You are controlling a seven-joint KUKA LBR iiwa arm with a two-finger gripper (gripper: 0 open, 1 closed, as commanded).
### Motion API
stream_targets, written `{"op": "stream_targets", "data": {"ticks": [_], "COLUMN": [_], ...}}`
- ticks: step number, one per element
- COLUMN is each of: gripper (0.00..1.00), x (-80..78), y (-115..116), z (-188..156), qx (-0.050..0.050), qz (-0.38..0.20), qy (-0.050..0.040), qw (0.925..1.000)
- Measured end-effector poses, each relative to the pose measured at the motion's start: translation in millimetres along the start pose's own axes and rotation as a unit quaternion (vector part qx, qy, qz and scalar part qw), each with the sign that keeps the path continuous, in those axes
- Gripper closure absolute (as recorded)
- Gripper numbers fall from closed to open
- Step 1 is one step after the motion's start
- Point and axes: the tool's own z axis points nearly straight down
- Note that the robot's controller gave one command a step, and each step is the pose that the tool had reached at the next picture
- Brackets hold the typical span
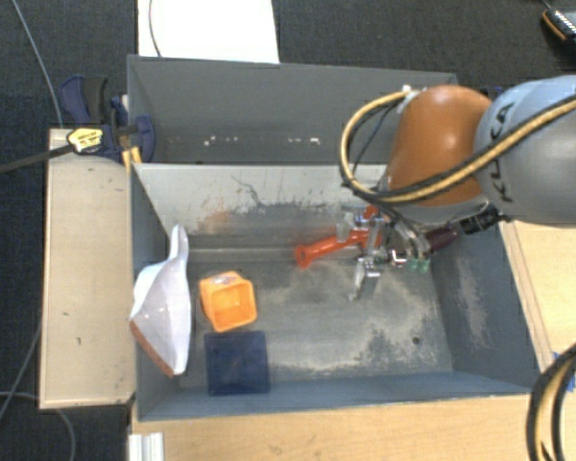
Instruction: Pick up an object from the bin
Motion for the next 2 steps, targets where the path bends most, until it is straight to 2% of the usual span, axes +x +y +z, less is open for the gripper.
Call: {"op": "stream_targets", "data": {"ticks": [1,2], "gripper": [0.00,0.00], "x": [-1.9,-7.7], "y": [-0.1,27.4], "z": [-4.6,75.6], "qx": [0.000,0.000], "qz": [0.000,-0.015], "qy": [-0.0041,-0.0028], "qw": [1.0000,0.9999]}}
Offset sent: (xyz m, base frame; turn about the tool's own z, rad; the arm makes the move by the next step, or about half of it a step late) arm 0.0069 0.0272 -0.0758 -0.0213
